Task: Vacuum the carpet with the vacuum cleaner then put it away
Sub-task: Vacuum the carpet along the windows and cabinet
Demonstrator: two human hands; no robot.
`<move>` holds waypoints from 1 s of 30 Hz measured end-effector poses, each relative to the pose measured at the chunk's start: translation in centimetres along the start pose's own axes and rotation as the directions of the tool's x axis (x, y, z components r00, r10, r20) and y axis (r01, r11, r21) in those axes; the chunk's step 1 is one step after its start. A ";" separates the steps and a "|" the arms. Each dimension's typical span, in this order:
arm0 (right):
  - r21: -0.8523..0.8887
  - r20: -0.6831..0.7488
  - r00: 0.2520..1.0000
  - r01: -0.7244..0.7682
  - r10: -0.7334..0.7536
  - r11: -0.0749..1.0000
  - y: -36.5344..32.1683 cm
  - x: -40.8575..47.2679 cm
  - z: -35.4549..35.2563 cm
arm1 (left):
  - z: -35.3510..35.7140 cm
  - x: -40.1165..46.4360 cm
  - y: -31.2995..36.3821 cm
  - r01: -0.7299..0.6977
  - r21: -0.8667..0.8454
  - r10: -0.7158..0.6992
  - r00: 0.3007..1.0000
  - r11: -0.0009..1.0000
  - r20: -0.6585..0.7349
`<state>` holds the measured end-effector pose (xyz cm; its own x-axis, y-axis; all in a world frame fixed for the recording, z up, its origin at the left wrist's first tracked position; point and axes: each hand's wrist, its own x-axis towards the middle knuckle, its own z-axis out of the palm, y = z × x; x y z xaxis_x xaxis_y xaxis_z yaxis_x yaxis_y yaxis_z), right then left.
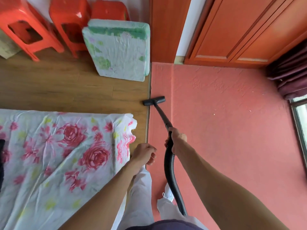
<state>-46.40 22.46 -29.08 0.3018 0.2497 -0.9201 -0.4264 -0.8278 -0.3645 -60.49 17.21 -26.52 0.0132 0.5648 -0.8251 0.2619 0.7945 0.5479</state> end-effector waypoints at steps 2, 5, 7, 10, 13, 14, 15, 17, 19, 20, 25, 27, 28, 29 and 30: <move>0.019 -0.009 1.000 0.010 -0.010 1.000 -2.5 0.4 1.7 | -1.8 1.7 2.2 -0.012 0.005 0.012 1.000 1.000 0.012; 0.081 -0.019 1.000 0.016 -0.014 0.997 -5.7 0.8 4.2 | -3.8 3.9 5.6 -0.018 0.000 0.018 0.999 1.000 0.034; 0.087 -0.009 0.999 0.032 -0.031 0.996 -8.1 1.0 5.7 | -4.6 5.0 7.8 -0.025 0.004 0.025 0.999 1.000 0.042; 0.061 0.021 0.998 0.054 -0.056 0.997 -11.6 2.2 6.8 | -5.5 6.5 10.1 -0.030 0.025 0.029 0.999 0.999 0.038; 0.005 0.066 0.998 0.023 -0.023 1.000 -13.4 4.1 6.4 | -5.5 7.6 11.2 -0.004 0.065 0.002 0.999 0.998 0.040; -0.002 0.072 0.997 0.012 -0.012 1.000 -13.5 4.7 6.1 | -5.2 7.9 11.5 0.007 0.073 -0.010 0.999 0.997 0.038; -0.003 0.076 0.997 0.003 -0.003 1.000 -13.4 5.2 5.7 | -4.9 8.3 11.9 0.011 0.080 -0.014 0.999 0.997 0.035; -0.012 0.092 0.996 -0.020 0.021 1.000 -12.7 5.5 5.0 | -3.6 8.7 12.9 0.008 0.083 -0.009 1.000 0.997 0.016; -0.049 0.132 0.989 -0.058 0.064 0.997 -11.4 5.1 4.0 | -2.2 8.8 14.0 0.004 0.056 -0.003 1.000 0.998 -0.022; -0.069 0.158 0.984 -0.078 0.088 0.995 -10.8 4.7 3.3 | -1.4 8.7 14.6 -0.003 0.057 0.005 0.999 0.998 -0.032; -0.194 0.219 0.960 -0.134 0.176 0.972 -8.4 1.8 -2.1 | 1.4 8.5 17.2 -0.037 0.108 0.038 0.999 0.993 -0.011; -0.179 0.233 0.954 -0.147 0.187 0.973 -8.3 1.1 -3.8 | 2.0 8.7 18.1 -0.022 0.100 0.023 1.000 0.995 -0.011; -0.164 0.231 0.957 -0.142 0.178 0.976 -8.4 1.0 -4.2 | 2.1 8.9 18.6 -0.017 0.108 0.018 1.000 0.994 -0.008; -0.148 0.228 0.959 -0.137 0.168 0.980 -8.6 1.1 -4.4 | 2.3 9.1 19.0 -0.015 0.116 0.016 1.000 0.993 -0.005; -0.127 0.222 0.962 -0.134 0.160 0.983 -8.7 1.3 -4.2 | 2.4 9.4 19.4 -0.013 0.118 0.014 1.000 0.993 -0.004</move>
<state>-38.68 27.89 -26.53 0.0324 0.2192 -0.9751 -0.3515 -0.9108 -0.2164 -52.98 37.41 -23.93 0.0126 0.5768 -0.8168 0.3733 0.7551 0.5389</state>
